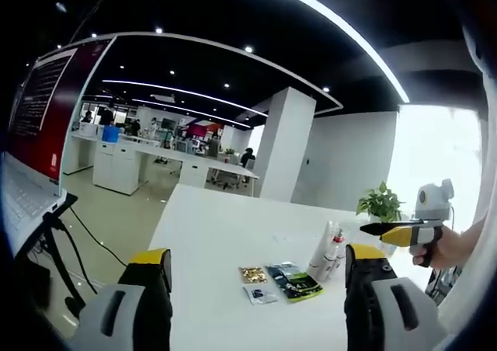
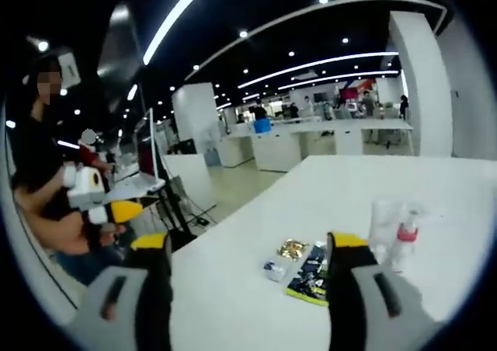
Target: Arrange the skincare products in the storage area until every visible bottle or jar stands upright without overlapping.
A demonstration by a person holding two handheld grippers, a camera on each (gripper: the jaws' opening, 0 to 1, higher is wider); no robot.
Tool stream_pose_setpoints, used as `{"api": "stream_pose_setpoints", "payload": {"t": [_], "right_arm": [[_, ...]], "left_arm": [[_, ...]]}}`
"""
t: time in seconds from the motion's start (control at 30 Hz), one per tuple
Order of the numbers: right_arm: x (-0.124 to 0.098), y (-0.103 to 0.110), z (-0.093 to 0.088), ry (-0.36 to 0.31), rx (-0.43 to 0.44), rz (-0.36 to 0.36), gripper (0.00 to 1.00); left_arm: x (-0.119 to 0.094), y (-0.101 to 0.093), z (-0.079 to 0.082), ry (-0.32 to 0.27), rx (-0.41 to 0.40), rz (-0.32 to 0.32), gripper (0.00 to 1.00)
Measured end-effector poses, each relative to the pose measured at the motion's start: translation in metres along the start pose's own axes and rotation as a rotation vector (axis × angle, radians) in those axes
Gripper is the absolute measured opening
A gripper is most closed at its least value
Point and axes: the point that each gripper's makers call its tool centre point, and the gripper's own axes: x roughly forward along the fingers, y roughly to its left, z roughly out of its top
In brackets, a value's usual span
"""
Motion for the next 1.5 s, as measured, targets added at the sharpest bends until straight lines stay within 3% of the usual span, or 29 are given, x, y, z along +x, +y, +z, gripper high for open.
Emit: {"api": "stream_pose_setpoints", "payload": {"t": [0.1,0.13,0.77,1.5], "right_arm": [[-0.003,-0.001,0.004,-0.019,-0.005,-0.013,0.9],[-0.009,-0.002,0.009,-0.039,-0.016,-0.031,0.99],[-0.033,-0.012,0.018,-0.069,-0.034,-0.077,0.99],[-0.039,-0.016,0.018,-0.071,-0.03,-0.093,0.99]], "left_arm": [[-0.001,-0.002,0.002,-0.01,0.0,-0.006,0.98],[-0.001,-0.003,0.001,-0.01,-0.001,-0.007,1.0],[-0.001,-0.026,0.0,-0.021,0.051,-0.064,1.0],[-0.002,-0.03,0.004,-0.054,0.051,-0.071,1.0]]}}
